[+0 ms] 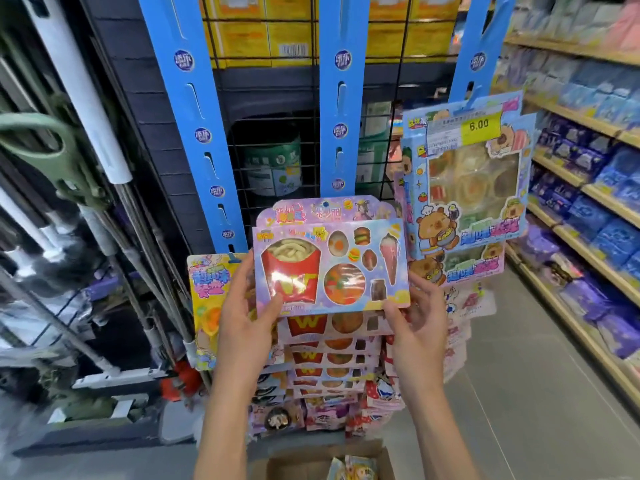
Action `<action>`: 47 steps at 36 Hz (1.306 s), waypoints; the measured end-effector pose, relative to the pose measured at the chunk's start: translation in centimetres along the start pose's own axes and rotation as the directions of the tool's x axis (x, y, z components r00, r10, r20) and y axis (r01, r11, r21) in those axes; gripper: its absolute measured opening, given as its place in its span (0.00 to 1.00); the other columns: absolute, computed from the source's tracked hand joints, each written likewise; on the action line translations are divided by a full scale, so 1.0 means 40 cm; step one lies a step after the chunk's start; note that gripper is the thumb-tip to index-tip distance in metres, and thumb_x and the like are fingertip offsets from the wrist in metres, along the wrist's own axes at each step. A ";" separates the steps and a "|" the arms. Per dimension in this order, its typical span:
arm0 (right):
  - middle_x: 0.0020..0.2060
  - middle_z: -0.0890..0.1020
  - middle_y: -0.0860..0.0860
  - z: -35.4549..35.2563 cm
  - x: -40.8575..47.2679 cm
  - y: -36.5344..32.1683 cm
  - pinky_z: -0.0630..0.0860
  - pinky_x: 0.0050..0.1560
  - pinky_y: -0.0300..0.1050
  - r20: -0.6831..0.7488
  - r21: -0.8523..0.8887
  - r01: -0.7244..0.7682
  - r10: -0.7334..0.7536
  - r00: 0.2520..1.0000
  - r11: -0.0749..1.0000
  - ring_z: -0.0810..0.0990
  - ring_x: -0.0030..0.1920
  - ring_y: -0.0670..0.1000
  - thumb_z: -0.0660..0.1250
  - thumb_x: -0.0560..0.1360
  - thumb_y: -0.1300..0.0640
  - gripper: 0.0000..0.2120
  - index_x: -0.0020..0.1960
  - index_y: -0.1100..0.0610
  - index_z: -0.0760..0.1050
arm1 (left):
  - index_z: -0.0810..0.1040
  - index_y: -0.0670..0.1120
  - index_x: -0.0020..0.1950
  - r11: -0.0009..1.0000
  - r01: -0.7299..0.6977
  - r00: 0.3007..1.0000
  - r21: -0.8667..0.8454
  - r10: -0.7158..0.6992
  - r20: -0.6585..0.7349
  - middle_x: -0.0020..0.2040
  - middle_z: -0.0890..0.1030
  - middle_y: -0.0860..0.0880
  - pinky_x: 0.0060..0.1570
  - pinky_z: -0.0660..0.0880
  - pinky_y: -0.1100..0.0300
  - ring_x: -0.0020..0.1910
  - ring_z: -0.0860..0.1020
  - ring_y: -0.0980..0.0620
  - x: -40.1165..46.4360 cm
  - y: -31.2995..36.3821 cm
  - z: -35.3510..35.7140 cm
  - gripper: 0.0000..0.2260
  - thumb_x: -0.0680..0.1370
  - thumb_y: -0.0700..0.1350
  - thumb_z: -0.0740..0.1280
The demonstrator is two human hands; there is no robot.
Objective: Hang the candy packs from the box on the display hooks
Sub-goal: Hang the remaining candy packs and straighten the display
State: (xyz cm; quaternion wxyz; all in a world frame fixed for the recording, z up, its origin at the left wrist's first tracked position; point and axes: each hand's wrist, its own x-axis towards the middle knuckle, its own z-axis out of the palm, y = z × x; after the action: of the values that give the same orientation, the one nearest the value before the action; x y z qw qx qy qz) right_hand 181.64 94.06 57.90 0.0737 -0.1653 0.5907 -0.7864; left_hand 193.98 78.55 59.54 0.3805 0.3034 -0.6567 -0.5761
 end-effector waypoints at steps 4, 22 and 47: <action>0.58 0.80 0.46 -0.006 0.006 0.009 0.78 0.50 0.32 -0.007 0.001 -0.012 0.012 1.000 1.000 0.81 0.57 0.40 0.68 0.77 0.68 0.20 0.60 0.46 0.73 | 0.65 0.77 0.65 0.999 -0.026 0.999 0.025 0.026 -0.023 0.67 0.73 0.63 0.66 0.74 0.46 0.68 0.73 0.57 -0.012 -0.007 0.012 0.31 0.80 0.40 0.68; 0.54 0.80 0.40 -0.017 0.002 0.013 0.76 0.46 0.27 -0.087 0.009 0.001 -0.001 0.996 1.000 0.79 0.53 0.32 0.67 0.78 0.69 0.17 0.61 0.52 0.73 | 0.69 0.58 0.71 0.993 -0.105 0.991 0.053 0.109 -0.076 0.64 0.76 0.60 0.56 0.76 0.64 0.63 0.75 0.61 -0.038 -0.009 0.052 0.25 0.79 0.37 0.68; 0.43 0.81 0.28 -0.007 0.003 0.012 0.75 0.38 0.25 -0.133 -0.045 -0.045 0.039 0.990 0.998 0.79 0.46 0.29 0.67 0.79 0.65 0.16 0.62 0.50 0.75 | 0.69 0.61 0.74 0.997 -0.047 0.994 0.062 0.053 -0.094 0.67 0.76 0.63 0.62 0.78 0.47 0.65 0.75 0.60 -0.030 -0.006 0.051 0.27 0.78 0.41 0.70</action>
State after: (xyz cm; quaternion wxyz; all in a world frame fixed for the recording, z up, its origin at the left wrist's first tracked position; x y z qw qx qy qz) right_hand 181.40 94.12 57.38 0.0471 -0.1021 0.6162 -0.7796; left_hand 192.88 80.58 59.01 0.4167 0.3253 -0.6622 -0.5311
